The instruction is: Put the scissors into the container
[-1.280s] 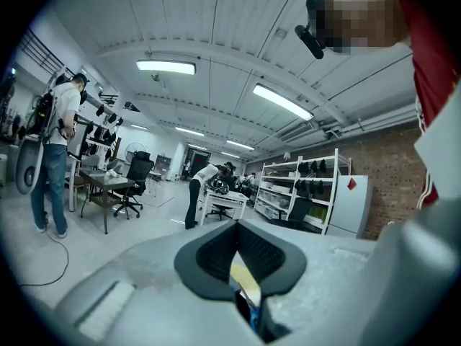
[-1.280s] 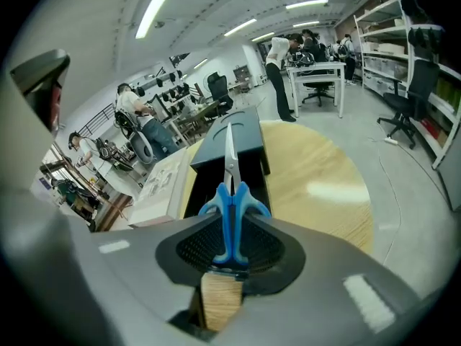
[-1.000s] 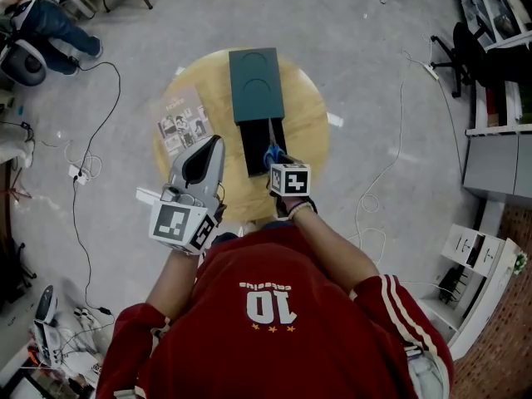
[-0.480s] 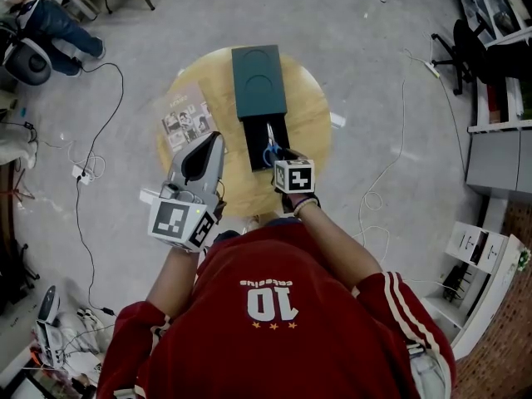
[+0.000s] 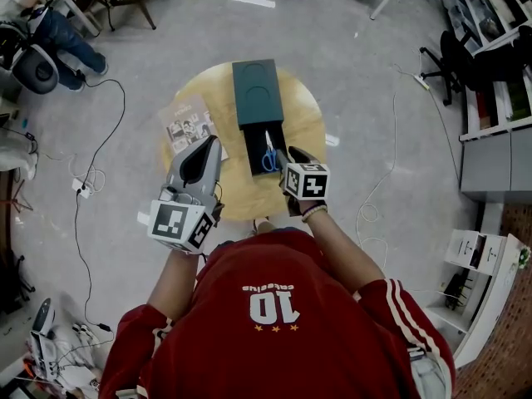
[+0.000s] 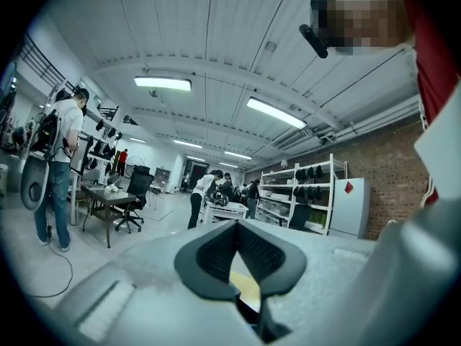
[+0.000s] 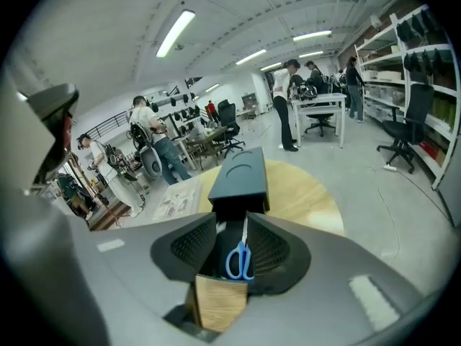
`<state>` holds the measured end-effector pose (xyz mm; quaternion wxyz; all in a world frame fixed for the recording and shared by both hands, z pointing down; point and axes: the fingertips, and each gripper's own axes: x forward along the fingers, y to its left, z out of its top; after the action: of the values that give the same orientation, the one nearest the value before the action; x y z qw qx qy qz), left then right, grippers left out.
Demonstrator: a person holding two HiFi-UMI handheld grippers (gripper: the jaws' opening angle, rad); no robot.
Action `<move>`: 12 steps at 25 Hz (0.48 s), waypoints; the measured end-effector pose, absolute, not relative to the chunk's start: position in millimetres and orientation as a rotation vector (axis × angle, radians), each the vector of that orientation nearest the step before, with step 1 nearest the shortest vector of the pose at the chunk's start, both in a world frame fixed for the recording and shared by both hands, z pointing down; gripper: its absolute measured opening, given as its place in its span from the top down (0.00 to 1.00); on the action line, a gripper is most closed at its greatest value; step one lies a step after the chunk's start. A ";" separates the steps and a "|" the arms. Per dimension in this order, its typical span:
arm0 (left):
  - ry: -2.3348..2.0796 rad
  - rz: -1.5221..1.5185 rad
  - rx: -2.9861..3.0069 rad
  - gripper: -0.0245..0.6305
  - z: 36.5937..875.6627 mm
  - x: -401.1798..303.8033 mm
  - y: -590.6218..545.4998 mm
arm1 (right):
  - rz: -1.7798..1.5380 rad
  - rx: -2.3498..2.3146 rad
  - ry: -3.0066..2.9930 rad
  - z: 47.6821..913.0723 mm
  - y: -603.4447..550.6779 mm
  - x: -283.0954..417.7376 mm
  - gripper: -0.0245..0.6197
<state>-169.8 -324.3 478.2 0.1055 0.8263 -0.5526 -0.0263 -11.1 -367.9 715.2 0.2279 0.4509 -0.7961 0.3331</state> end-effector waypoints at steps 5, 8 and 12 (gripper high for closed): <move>-1.660 -0.126 2.467 0.96 455.9 -176.2 -305.0 | 0.792 1.283 -2.298 655.9 -363.4 -5.8 0.75; -1.662 -0.131 2.488 0.96 443.2 -177.2 -290.7 | 0.723 1.312 -2.369 614.6 -354.6 -4.3 0.75; -1.663 -0.146 2.509 0.96 427.7 -178.1 -265.1 | 0.620 1.329 -2.487 552.7 -328.6 -8.0 0.75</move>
<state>-178.1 -265.1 427.7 0.0639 0.8309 -0.5506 -0.0483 -8.0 -328.6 552.7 0.1268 0.4565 -0.8545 0.2131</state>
